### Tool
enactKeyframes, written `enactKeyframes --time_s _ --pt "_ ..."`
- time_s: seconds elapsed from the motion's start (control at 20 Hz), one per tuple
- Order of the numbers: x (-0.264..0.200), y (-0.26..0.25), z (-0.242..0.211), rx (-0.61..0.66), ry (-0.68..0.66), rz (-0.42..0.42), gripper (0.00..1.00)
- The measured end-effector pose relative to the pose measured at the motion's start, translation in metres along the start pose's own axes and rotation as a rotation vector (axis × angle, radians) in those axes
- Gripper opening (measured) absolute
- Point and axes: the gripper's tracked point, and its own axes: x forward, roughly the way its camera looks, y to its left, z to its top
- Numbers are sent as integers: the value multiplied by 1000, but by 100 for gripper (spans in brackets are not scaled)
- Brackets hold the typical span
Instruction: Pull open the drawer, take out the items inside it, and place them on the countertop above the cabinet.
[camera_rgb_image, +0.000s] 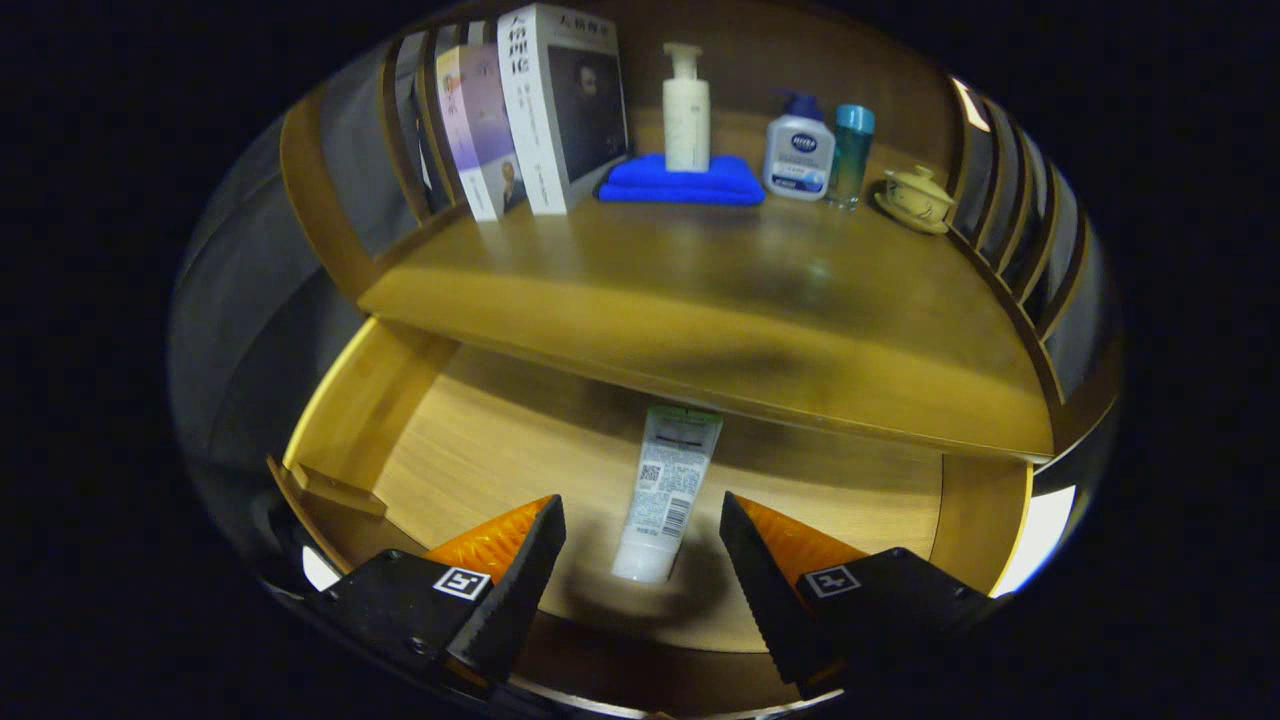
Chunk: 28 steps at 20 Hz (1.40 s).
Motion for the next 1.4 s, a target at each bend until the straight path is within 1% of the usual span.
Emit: enactKeyframes --time_s 0.25,0.35,0.4,0.45,0.55,0.6,0.65,0.7,0.75,0.85,1.05,1.2,1.4 --pt "27 -13 -6 32 109 -16 98" --pt "40 -13 -17 32 175 -19 97" --pt "40 -13 -21 40 218 -4 97" --pt "43 -9 -22 51 245 17 92" --pt "43 -10 -13 61 241 8 83" --pt "43 -7 -10 78 244 19 77" --pt "39 -12 -6 72 233 -11 74" --pt "47 -10 -5 51 218 -16 64" --pt "42 -8 -7 20 218 -15 53" --pt "39 -9 -14 8 209 -20 44" --pt "28 0 -17 -29 171 12 43" --pt "13 6 -13 -23 146 44 43" --pt "-14 11 0 -9 69 74 43"
